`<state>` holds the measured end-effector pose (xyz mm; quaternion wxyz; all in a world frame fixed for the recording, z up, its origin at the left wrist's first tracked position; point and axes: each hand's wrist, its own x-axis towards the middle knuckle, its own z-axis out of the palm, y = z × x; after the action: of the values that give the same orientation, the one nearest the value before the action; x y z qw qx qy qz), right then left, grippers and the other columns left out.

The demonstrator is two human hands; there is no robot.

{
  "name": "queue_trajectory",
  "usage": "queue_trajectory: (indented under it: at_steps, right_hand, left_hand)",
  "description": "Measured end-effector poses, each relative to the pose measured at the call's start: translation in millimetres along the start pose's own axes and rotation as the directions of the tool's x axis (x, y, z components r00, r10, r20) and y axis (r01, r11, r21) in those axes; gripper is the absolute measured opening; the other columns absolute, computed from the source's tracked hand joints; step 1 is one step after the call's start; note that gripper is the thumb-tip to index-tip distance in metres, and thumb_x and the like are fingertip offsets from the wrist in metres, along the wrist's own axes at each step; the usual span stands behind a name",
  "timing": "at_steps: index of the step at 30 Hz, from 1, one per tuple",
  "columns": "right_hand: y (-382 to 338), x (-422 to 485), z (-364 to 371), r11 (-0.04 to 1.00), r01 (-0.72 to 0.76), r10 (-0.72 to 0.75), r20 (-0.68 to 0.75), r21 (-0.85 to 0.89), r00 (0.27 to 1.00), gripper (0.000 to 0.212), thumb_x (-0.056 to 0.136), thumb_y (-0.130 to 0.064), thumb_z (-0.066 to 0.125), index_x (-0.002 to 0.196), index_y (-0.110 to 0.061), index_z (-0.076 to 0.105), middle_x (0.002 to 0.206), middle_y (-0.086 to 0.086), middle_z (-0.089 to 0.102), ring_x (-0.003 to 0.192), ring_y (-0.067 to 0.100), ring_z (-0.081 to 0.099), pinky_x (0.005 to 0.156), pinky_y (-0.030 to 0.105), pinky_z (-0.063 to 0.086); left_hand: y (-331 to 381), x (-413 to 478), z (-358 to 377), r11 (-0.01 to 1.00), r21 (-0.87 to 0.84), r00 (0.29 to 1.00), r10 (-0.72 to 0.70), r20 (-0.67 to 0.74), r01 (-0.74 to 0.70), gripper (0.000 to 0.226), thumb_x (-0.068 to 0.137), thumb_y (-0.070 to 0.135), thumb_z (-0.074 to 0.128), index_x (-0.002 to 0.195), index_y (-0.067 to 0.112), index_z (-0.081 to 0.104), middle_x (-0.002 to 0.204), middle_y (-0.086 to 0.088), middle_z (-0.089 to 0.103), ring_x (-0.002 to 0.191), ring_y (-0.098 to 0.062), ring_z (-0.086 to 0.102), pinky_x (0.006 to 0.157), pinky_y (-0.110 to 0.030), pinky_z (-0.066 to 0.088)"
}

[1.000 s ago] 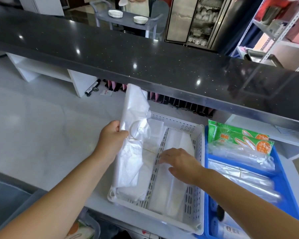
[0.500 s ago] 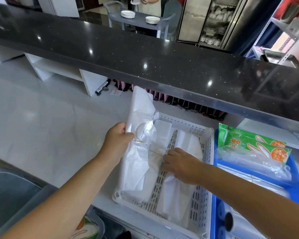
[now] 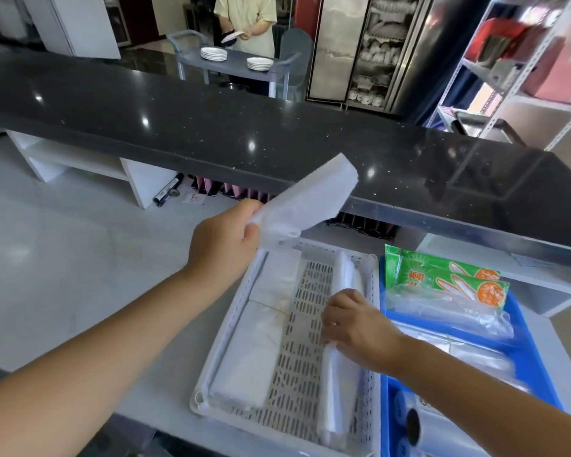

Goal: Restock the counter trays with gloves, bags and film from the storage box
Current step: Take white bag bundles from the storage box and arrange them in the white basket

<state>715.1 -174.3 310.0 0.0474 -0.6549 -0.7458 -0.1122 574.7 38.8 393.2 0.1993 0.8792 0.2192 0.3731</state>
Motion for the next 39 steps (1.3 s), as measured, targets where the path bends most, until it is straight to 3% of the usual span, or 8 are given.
queue_trajectory:
  at_steps: [5, 9, 13, 20, 25, 33, 36, 39]
  right_hand:
    - [-2.1, -25.4, -4.6, 0.99, -0.137, 0.14, -0.109, 0.028, 0.984, 0.033, 0.052, 0.001, 0.075, 0.076, -0.022, 0.07, 0.085, -0.001, 0.07, 0.077, 0.025, 0.062, 0.063, 0.032, 0.049]
    - [-5.0, -36.5, -4.4, 0.982, -0.184, 0.187, -0.15, 0.033, 0.971, 0.037, 0.049, 0.003, 0.079, 0.076, -0.02, 0.071, 0.085, 0.003, 0.07, 0.086, 0.021, 0.053, 0.065, 0.03, 0.048]
    - [-5.1, -41.5, -3.1, 0.979, -0.198, 0.202, -0.16, 0.04, 0.966, 0.038, 0.047, 0.008, 0.075, 0.075, -0.017, 0.07, 0.089, 0.007, 0.071, 0.088, 0.023, 0.054, 0.067, 0.03, 0.047]
    - [-5.2, -43.0, -0.5, 0.983, -0.177, 0.181, -0.129, 0.042, 0.975, 0.036, 0.051, 0.006, 0.076, 0.079, -0.017, 0.068, 0.093, 0.007, 0.07, 0.087, 0.025, 0.057, 0.066, 0.032, 0.049]
    - [-5.9, -36.1, 1.0, 0.992, -0.13, 0.13, -0.122, 0.006, 0.984, 0.017, 0.068, -0.003, 0.068, 0.08, -0.016, 0.067, 0.096, 0.004, 0.071, 0.086, 0.023, 0.054, 0.066, 0.029, 0.047]
    - [-7.0, -2.1, 0.1, 0.998, -0.027, 0.025, -0.053, -0.049, 0.998, 0.021, 0.071, 0.0, 0.063, 0.078, -0.019, 0.065, 0.08, -0.007, 0.068, 0.085, 0.021, 0.061, 0.068, 0.029, 0.045]
    - [-12.2, 15.0, 8.4, 0.999, 0.014, -0.015, -0.015, -0.046, 1.0, 0.018, 0.074, -0.003, 0.066, 0.08, -0.02, 0.064, 0.078, -0.005, 0.066, 0.084, 0.021, 0.059, 0.068, 0.029, 0.044]
    - [-19.9, 24.9, 20.0, 0.998, 0.037, -0.036, 0.016, -0.053, 0.999, 0.021, 0.069, -0.003, 0.07, 0.083, -0.018, 0.066, 0.087, -0.001, 0.068, 0.086, 0.022, 0.061, 0.067, 0.03, 0.049]
  left_hand:
    - [-6.8, 2.5, 4.0, 0.86, 0.159, 0.875, 0.479, 0.076, -0.485, 0.024, 0.075, 0.002, 0.051, 0.084, 0.014, 0.07, 0.078, 0.001, 0.071, 0.094, -0.027, 0.065, 0.079, -0.038, 0.042]
    - [-20.3, -11.0, 22.4, 0.749, 0.168, 0.767, 0.626, 0.141, -0.641, 0.029, 0.064, -0.006, 0.06, 0.078, 0.017, 0.073, 0.077, 0.003, 0.073, 0.088, -0.02, 0.055, 0.074, -0.03, 0.031]
    - [-27.3, -29.7, 41.4, 0.665, -0.03, 0.647, 0.735, 0.202, -0.747, 0.026, 0.077, 0.0, 0.053, 0.081, 0.015, 0.074, 0.084, 0.004, 0.075, 0.078, -0.017, 0.046, 0.062, -0.03, 0.045]
    - [-20.8, -52.2, 62.9, 0.697, -0.31, 0.595, 0.715, 0.366, -0.647, 0.019, 0.078, 0.002, 0.062, 0.081, 0.015, 0.075, 0.088, 0.001, 0.075, 0.084, -0.016, 0.065, 0.061, -0.021, 0.053]
    - [-38.9, -58.5, 61.0, 0.806, -0.242, 0.525, 0.548, 0.651, -0.54, 0.031, 0.06, -0.011, 0.065, 0.083, 0.009, 0.072, 0.092, -0.007, 0.072, 0.1, -0.016, 0.06, 0.059, -0.03, 0.057]
    - [-44.1, -63.2, 65.1, 0.859, -0.201, 0.612, 0.482, 0.627, -0.47, 0.026, 0.064, -0.007, 0.063, 0.085, 0.007, 0.072, 0.098, -0.007, 0.072, 0.105, -0.023, 0.063, 0.071, -0.032, 0.056]
    - [-50.1, -68.9, 76.5, 0.92, -0.139, 0.666, 0.363, 0.652, -0.366, 0.022, 0.078, 0.008, 0.063, 0.097, 0.018, 0.071, 0.118, 0.002, 0.062, 0.117, -0.011, 0.053, 0.084, -0.014, 0.039]
    - [-51.5, -73.1, 77.2, 0.922, -0.074, 0.689, 0.335, 0.643, -0.379, 0.021, 0.087, 0.026, 0.053, 0.101, 0.03, 0.067, 0.119, 0.017, 0.05, 0.112, 0.001, 0.045, 0.077, 0.001, 0.024]
